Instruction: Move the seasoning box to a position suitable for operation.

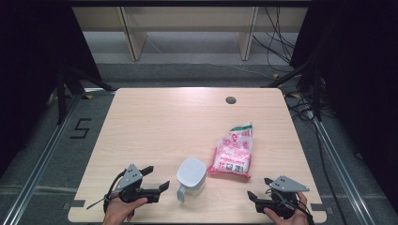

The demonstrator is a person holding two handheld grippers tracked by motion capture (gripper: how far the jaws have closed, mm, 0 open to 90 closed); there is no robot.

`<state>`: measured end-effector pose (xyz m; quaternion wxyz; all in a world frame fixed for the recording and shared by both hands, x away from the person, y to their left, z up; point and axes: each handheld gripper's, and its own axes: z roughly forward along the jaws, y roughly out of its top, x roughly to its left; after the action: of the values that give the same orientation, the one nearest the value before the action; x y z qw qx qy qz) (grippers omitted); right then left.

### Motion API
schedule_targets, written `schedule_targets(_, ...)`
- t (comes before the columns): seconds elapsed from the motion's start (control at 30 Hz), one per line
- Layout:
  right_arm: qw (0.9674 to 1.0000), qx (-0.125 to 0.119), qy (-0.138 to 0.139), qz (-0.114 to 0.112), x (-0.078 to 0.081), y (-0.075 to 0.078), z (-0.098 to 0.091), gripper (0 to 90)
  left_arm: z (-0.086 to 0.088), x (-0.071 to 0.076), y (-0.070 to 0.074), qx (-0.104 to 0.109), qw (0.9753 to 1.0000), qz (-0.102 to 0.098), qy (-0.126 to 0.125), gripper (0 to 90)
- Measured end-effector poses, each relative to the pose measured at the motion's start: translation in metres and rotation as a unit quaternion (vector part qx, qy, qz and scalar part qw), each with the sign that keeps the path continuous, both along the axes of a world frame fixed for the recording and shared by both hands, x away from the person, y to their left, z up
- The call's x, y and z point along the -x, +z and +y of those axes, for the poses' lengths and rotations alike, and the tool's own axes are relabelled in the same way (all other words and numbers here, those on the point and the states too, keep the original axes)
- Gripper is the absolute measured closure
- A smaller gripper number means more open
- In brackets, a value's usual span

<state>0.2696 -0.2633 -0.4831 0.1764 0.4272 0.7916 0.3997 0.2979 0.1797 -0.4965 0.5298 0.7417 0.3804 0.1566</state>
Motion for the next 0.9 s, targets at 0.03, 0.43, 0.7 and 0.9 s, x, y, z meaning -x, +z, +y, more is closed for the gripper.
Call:
schedule_targets(0.03, 1.0000, 0.000, -0.001, 0.002, 0.000, 0.000, -0.001, 21.6, 0.000, 0.000, 0.000, 0.000, 1.0000, 0.000, -0.001, 14.8)
schedule_targets(0.43, 1.0000, 0.005, 0.002, 0.002, 0.000, 0.001, -0.002, 23.2, -0.001, 0.002, 0.002, 0.001, 0.9999, 0.001, -0.010, 15.9)
schedule_targets(0.7, 0.9999, -0.001, -0.011, -0.010, 0.001, 0.001, -0.001, 23.5, -0.007, 0.008, 0.008, 0.022, 0.9982, 0.004, -0.055, 27.8)
schedule_targets(0.9, 0.9999, -0.002, -0.006, -0.009, -0.001, 0.001, -0.002, 23.6, -0.013, 0.010, 0.009, 0.038, 0.9957, 0.002, -0.085, 36.6)
